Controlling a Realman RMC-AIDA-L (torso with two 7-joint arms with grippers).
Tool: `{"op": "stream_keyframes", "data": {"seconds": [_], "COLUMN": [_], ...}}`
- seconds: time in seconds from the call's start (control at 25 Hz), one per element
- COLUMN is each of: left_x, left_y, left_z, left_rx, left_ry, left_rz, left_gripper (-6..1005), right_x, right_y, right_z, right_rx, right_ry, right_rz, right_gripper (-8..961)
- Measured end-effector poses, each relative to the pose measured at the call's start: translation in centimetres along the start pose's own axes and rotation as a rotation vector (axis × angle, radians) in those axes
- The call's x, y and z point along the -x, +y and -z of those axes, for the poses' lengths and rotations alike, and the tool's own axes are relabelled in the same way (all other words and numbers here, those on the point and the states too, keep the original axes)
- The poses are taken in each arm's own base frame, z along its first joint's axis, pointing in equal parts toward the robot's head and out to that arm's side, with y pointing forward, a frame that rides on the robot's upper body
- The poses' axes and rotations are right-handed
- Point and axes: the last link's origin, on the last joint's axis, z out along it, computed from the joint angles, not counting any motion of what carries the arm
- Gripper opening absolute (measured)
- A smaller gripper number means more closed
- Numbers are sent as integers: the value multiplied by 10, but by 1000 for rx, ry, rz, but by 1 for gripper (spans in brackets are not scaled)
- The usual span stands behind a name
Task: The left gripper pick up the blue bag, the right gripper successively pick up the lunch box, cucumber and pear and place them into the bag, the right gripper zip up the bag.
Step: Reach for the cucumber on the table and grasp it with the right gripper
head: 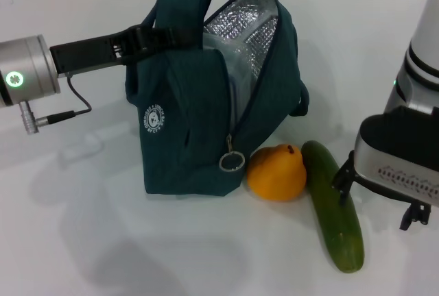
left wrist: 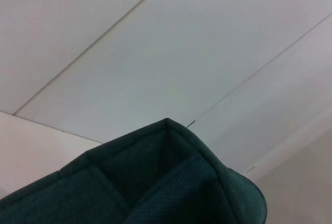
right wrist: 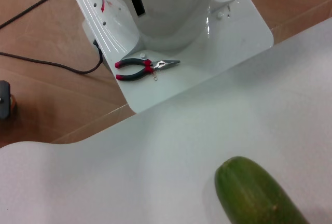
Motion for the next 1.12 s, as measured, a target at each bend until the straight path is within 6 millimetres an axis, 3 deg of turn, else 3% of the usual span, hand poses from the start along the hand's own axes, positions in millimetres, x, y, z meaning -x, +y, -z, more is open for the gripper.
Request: {"op": "stream_keyframes", "data": {"seconds": [0.32,1.12], "left_x": [-4,-3], "left_y": [1,2], "left_z": [-4,-7], "left_rx": [3,5], "left_ry": [0,-11], "left_rz": [-10,-15], "left_gripper": [48,49], "right_x": [0,4], "right_y": [-9,-17], "right_z": [4,-19], "right_rx": [-30,-19], "right_ry": [-5,16], "right_rz": [22,80], "right_gripper": [869,868]}}
